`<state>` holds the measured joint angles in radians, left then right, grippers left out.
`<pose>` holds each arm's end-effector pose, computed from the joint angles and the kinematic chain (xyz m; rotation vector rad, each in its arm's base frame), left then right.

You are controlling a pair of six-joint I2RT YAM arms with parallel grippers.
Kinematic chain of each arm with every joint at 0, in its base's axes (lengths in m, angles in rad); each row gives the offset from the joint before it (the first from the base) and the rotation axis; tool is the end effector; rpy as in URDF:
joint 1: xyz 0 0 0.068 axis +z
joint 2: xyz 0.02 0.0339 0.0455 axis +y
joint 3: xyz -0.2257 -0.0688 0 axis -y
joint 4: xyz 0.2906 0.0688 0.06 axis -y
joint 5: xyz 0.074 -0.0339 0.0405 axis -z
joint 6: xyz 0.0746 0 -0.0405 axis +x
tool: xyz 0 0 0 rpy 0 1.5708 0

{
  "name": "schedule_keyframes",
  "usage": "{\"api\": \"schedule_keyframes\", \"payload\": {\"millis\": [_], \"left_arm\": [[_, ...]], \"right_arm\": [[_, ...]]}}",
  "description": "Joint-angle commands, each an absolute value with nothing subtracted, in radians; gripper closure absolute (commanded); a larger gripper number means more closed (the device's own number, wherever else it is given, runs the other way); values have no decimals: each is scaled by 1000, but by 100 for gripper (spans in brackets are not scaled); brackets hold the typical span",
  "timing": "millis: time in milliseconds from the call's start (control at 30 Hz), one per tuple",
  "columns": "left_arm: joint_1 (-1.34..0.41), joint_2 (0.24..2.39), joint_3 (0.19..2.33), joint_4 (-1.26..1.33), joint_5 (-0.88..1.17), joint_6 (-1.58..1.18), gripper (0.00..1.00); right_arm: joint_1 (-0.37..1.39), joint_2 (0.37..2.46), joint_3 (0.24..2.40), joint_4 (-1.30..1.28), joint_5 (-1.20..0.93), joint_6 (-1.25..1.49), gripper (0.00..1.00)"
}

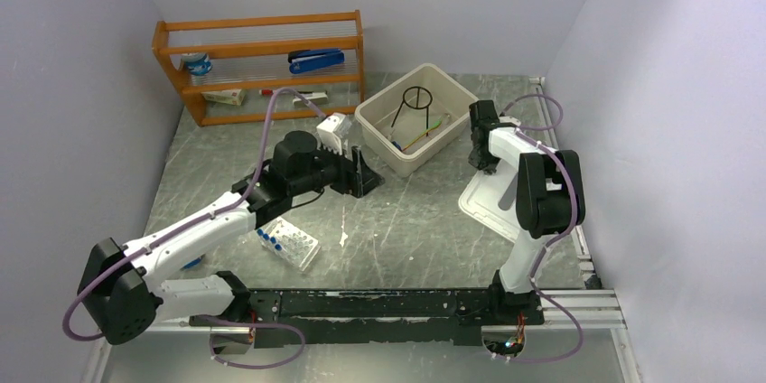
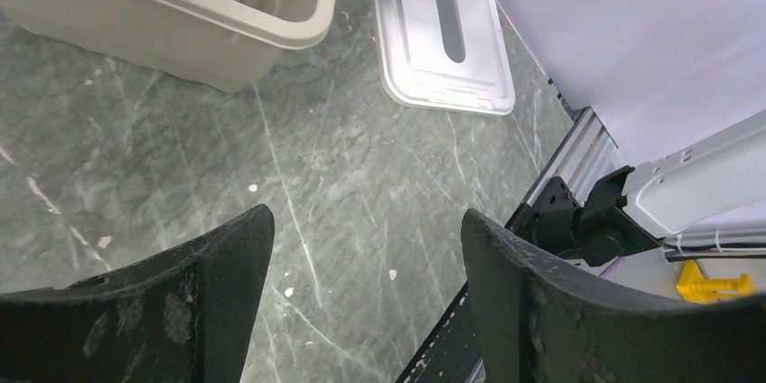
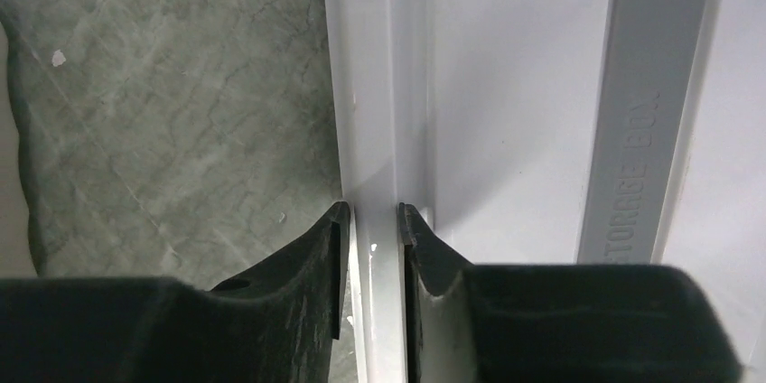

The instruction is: Organize the chemistry lab equipment

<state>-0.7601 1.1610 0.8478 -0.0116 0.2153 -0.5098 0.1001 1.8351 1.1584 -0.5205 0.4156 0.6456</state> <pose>0.2530 -0.2625 0.2412 0.4094 1.9927 -1.0408 0.3960 0.0095 0.0637 0.8085 2.5019 -0.3350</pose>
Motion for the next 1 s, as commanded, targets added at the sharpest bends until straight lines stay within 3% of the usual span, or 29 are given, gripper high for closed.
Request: {"api": "schedule_keyframes", "payload": {"millis": [0, 167, 333, 567, 967], "left_arm": [[-804, 1197, 855, 59, 205, -541, 20], [-862, 1250, 875, 43, 101, -586, 17], [-904, 1300, 901, 48, 53, -641, 17], [-970, 1351, 968, 32, 38, -698, 18], [-1051, 1540, 1008, 308, 97, -759, 10]], "right_arm": [[91, 1864, 1135, -505, 396, 639, 76], [87, 1891, 1144, -508, 380, 646, 75], [87, 1805, 1124, -503, 404, 665, 99], [85, 1551, 1087, -523, 376, 690, 100], [76, 1190, 975, -503, 142, 816, 100]]}}
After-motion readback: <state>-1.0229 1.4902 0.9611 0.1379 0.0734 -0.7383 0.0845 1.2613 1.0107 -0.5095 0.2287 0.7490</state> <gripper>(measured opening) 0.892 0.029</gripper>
